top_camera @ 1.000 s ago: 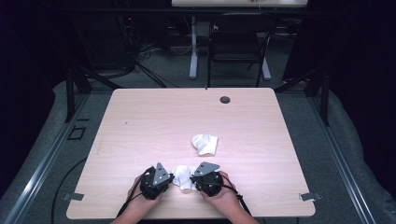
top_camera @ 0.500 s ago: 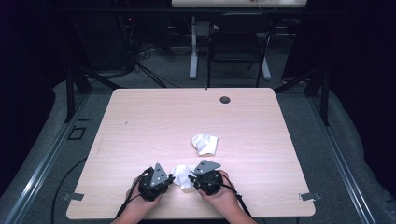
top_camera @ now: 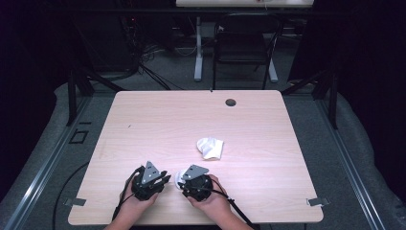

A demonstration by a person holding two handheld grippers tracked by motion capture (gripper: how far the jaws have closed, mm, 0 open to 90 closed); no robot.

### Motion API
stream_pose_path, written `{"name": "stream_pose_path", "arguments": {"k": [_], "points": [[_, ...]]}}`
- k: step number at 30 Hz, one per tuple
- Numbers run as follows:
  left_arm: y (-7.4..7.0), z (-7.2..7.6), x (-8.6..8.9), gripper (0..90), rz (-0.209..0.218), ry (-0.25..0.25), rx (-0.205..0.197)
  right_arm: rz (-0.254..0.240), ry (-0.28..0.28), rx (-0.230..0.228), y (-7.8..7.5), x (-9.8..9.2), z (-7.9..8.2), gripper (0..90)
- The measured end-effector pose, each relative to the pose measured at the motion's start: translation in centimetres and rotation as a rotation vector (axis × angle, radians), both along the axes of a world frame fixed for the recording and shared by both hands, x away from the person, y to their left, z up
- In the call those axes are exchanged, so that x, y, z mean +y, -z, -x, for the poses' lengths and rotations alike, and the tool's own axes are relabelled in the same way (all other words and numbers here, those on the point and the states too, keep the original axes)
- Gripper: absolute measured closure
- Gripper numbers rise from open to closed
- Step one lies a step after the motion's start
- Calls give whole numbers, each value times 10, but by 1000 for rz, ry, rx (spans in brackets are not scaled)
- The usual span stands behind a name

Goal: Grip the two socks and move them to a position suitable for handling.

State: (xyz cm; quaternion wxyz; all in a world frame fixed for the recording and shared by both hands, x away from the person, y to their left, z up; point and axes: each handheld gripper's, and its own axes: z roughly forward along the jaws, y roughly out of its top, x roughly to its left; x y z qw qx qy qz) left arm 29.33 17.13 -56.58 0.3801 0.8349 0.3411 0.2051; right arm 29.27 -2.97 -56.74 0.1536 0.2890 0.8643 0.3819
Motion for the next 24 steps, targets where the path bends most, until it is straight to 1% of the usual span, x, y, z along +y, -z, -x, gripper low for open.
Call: {"name": "stream_pose_path", "arguments": {"k": [2,3,4,5,6,8,10,14,15,17,19,20,23,24], "points": [[-1,-1,1,742,4,-3,0,27,7,-10,3,3,-1,661],[-1,-1,1,738,5,-2,-2,34,13,-15,5,4,-2,690],[-1,-1,1,733,7,-2,-2,46,18,-12,5,4,-2,739],[-1,-1,0,722,8,-1,-2,54,19,-10,4,3,-1,823],[-1,-1,0,722,4,0,-3,54,19,-10,4,3,-1,823],[0,-1,-2,708,10,6,-4,51,21,-8,2,1,0,869],[0,0,-5,688,19,17,-4,44,19,-4,0,-1,0,875],[-3,2,-13,673,39,47,-15,11,16,1,-6,-8,3,877],[-3,3,-16,673,41,53,-13,-2,13,0,-8,-10,3,877],[-2,4,-23,673,31,76,-14,-5,11,-2,-11,-13,4,877],[1,4,-29,675,14,98,-9,-10,6,-5,-13,-16,5,877],[5,4,-34,675,-5,112,-2,-17,0,-8,-14,-18,5,877],[8,3,-36,675,-13,118,3,-29,1,-8,-14,-20,6,877],[10,2,-36,674,-23,119,6,-34,2,-9,-15,-21,6,877]]}}
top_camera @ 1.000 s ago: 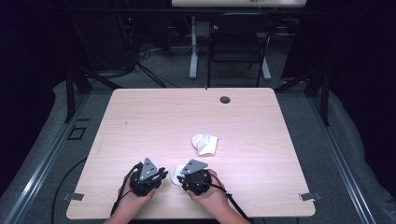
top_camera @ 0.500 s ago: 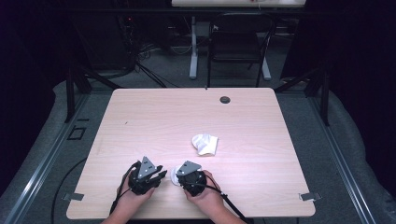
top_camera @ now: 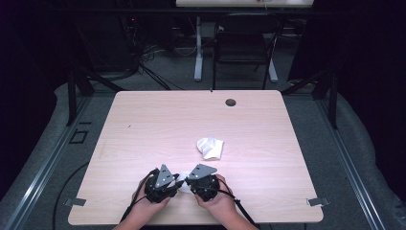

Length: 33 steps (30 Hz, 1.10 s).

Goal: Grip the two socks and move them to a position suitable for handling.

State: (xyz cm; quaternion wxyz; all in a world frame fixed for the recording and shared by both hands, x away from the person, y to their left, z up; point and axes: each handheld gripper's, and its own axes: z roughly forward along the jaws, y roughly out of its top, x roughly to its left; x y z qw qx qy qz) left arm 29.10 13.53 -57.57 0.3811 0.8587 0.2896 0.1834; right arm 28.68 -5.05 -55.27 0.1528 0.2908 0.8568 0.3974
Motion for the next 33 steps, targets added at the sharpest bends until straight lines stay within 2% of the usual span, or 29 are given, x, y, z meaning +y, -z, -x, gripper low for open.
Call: {"name": "stream_pose_path", "arguments": {"k": [2,5,10,22,28,33], "points": [[3,0,-1,672,-2,-3,5,-2,-3,-5,-2,-2,1,877],[5,0,-1,681,-26,4,9,0,-4,-16,-5,-7,2,877],[7,4,-5,761,-68,23,-16,-10,12,-31,-11,-20,4,877],[6,6,-3,782,-54,-6,16,-2,63,-42,-17,-54,5,876],[5,9,0,782,-35,-24,56,9,89,-41,-15,-67,7,876],[4,13,2,782,-41,-26,69,19,120,-8,-6,-82,11,870]]}}
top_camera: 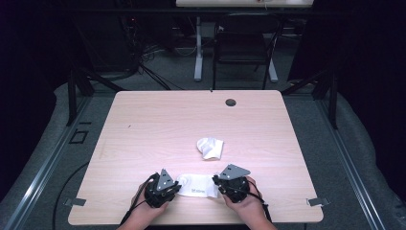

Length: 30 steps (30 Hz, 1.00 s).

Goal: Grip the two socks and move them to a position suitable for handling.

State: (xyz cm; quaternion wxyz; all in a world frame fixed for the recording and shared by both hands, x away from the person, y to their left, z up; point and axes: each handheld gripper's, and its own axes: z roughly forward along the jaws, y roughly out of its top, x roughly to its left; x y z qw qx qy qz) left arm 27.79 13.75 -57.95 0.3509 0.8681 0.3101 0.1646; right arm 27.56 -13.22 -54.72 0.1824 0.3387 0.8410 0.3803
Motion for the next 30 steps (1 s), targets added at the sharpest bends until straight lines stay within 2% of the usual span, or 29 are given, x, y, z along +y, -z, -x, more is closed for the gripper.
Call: {"name": "stream_pose_path", "arguments": {"k": [4,6,9,10,11,12,13,15,18,20,22,26,30], "points": [[-1,4,2,781,3,-2,20,11,27,56,6,-10,-1,855],[-1,5,2,777,3,-1,25,29,46,66,8,-13,-1,829],[-2,5,3,747,12,0,23,1,73,55,5,-19,1,799],[-3,4,3,739,23,-1,17,-14,80,34,2,-20,1,786],[-5,4,3,728,33,0,12,-51,75,-14,-3,-18,3,755],[-6,4,3,728,41,3,-1,-51,75,-14,-3,-18,3,755],[-7,4,3,720,53,5,-9,-69,62,-20,-4,-16,4,752],[-8,2,1,694,59,12,-28,-73,27,-17,-2,-10,4,742],[-5,-2,0,678,57,16,-34,-32,-14,14,8,2,0,734],[-3,-4,-1,677,50,18,-26,-3,-20,21,13,6,-4,732],[-1,-5,-1,676,42,21,-24,15,-14,33,16,6,-7,728],[1,-7,0,672,29,25,-16,20,3,68,23,1,-10,725],[2,-6,-1,670,33,26,-9,58,2,71,26,-1,-11,729]]}}
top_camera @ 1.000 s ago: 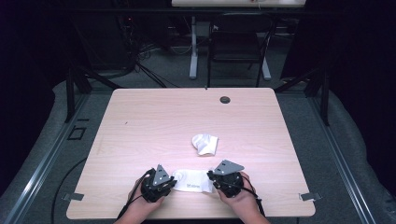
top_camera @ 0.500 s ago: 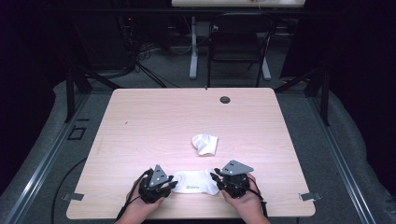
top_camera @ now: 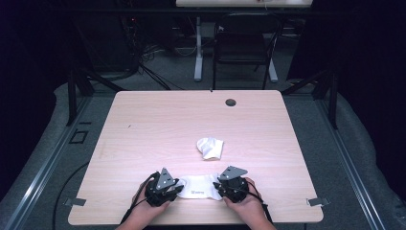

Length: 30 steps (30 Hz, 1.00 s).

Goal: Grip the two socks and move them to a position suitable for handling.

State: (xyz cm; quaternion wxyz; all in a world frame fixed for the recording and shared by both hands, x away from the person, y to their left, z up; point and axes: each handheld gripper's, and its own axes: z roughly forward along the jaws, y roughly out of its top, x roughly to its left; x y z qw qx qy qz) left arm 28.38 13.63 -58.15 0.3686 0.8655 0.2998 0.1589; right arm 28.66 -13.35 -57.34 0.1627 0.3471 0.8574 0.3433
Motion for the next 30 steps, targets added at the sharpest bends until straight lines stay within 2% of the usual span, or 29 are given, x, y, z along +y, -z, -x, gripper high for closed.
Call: {"name": "stream_pose_path", "arguments": {"k": [4,10,13,14,19,24,30], "points": [[1,1,2,670,7,2,-1,-3,1,-1,3,-3,0,743],[1,1,6,671,19,1,29,0,2,-10,4,-6,0,763],[1,1,7,671,25,-2,30,7,5,4,3,-9,-3,756],[0,1,7,671,20,2,35,-9,13,7,4,-9,-4,755],[0,1,6,666,18,1,40,-19,17,14,4,-9,-4,755],[-2,1,4,641,5,11,15,-19,18,17,2,-8,-1,743],[-6,4,6,565,28,21,-32,-53,20,-9,-4,-8,2,710]]}}
